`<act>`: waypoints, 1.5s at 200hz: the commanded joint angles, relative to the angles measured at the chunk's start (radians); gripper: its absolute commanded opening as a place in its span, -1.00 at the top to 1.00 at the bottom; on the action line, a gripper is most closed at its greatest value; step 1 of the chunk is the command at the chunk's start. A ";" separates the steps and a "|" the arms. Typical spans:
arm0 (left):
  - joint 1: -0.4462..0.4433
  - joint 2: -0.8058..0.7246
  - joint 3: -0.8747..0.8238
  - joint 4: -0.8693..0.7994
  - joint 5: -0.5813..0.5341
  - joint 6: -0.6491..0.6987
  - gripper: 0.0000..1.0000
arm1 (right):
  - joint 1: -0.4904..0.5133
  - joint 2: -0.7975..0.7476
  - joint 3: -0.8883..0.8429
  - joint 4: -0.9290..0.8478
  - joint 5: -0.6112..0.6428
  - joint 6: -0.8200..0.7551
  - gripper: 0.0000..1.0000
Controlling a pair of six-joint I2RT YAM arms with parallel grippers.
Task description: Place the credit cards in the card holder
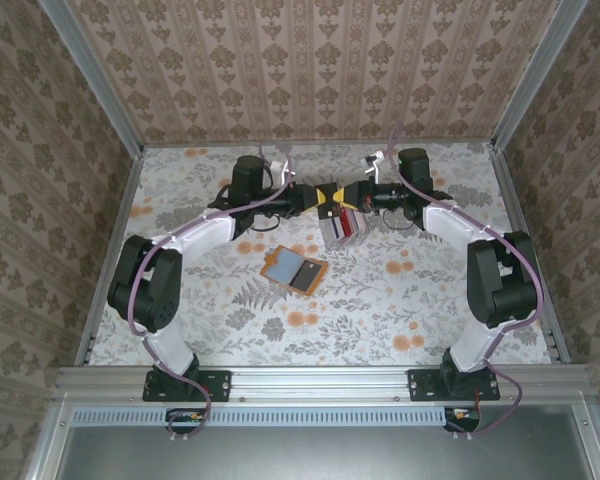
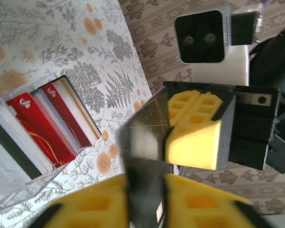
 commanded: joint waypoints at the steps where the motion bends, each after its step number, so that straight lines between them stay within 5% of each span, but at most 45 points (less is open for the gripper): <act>1: 0.033 -0.019 0.049 -0.195 -0.094 0.169 0.24 | 0.012 -0.040 -0.002 -0.110 0.026 -0.059 1.00; 26: 0.066 0.019 0.105 -0.449 -0.253 0.339 0.24 | 0.033 -0.066 0.008 -0.314 0.120 -0.198 1.00; 62: 0.083 0.096 0.120 -0.553 -0.345 0.426 0.25 | 0.061 -0.101 -0.042 -0.366 0.187 -0.234 1.00; 133: 0.073 0.224 0.101 -0.550 -0.313 0.433 0.26 | 0.170 -0.092 -0.044 -0.447 0.329 -0.289 1.00; 237: 0.072 0.102 -0.142 -0.559 -0.382 0.421 0.26 | 0.207 -0.059 -0.021 -0.469 0.377 -0.303 1.00; 300: 0.069 -0.079 -0.296 -0.577 -0.452 0.336 0.26 | 0.383 -0.049 -0.060 -0.501 0.527 -0.255 1.00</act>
